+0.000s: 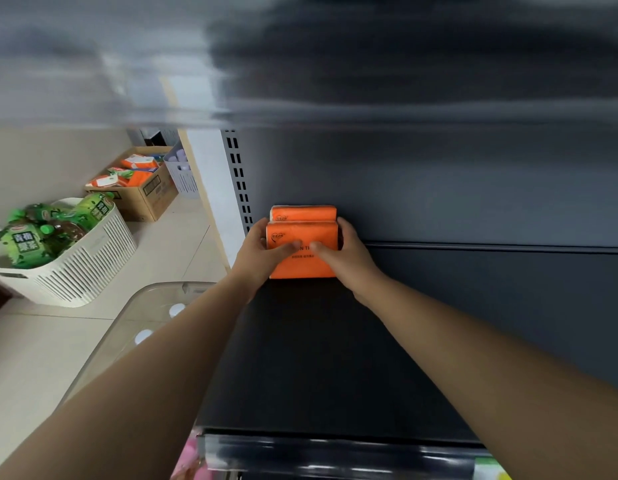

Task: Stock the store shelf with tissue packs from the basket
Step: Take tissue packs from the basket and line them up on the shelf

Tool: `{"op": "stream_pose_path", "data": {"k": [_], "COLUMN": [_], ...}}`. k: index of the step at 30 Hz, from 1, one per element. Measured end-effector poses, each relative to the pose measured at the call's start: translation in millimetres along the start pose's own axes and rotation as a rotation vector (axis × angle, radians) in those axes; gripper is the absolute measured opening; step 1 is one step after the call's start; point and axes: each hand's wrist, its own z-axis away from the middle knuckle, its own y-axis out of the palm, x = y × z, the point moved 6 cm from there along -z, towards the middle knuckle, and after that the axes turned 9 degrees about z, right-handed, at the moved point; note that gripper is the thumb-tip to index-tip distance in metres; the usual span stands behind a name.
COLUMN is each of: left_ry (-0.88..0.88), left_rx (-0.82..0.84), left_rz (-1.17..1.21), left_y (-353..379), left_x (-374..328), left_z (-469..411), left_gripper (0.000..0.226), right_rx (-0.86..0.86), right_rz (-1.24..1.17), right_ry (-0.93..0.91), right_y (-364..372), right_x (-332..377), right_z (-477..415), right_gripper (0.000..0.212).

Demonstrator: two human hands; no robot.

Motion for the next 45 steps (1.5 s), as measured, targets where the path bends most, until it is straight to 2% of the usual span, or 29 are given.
{"op": "stream_pose_path", "data": {"k": [3,8,11,17,21,28,37,45], "left_ry": [0.061,0.174,0.225,0.294,0.375,0.364,0.325,0.429], "left_rx": [-0.007,-0.135,-0.199,-0.125,-0.099,-0.058,-0.02,-0.002], "left_rz": [-0.126,-0.527,-0.787,-1.044,-1.177,-1.296,-1.275,-1.428], "left_y": [4,7,13,38,55,84,125,156], "left_x": [-8,-22,-29,-31,-33,-26,-9,4], "left_z": [6,24,38,70,95,148,219,287], "left_gripper": [0.047,0.093,0.104,0.091,0.079,0.075,0.076,0.075], "right_rx": [0.017,0.033,0.001,-0.049,-0.058,-0.047,-0.03,-0.028], "right_rz": [0.067,0.366,0.57,0.909,1.049,1.114,1.175,1.185], "right_ry": [-0.063,-0.13,-0.132,-0.16,-0.166,-0.14,-0.196,-0.256], "right_y": [-6,-14,-23,-40,-50,-69,-93,-106], "right_x": [5,11,10,9,3,-14,-43,-73], "right_z": [8,22,31,54,73,118,191,258], "right_gripper": [0.069,0.084,0.078,0.07,0.069,0.068,0.069,0.07]}}
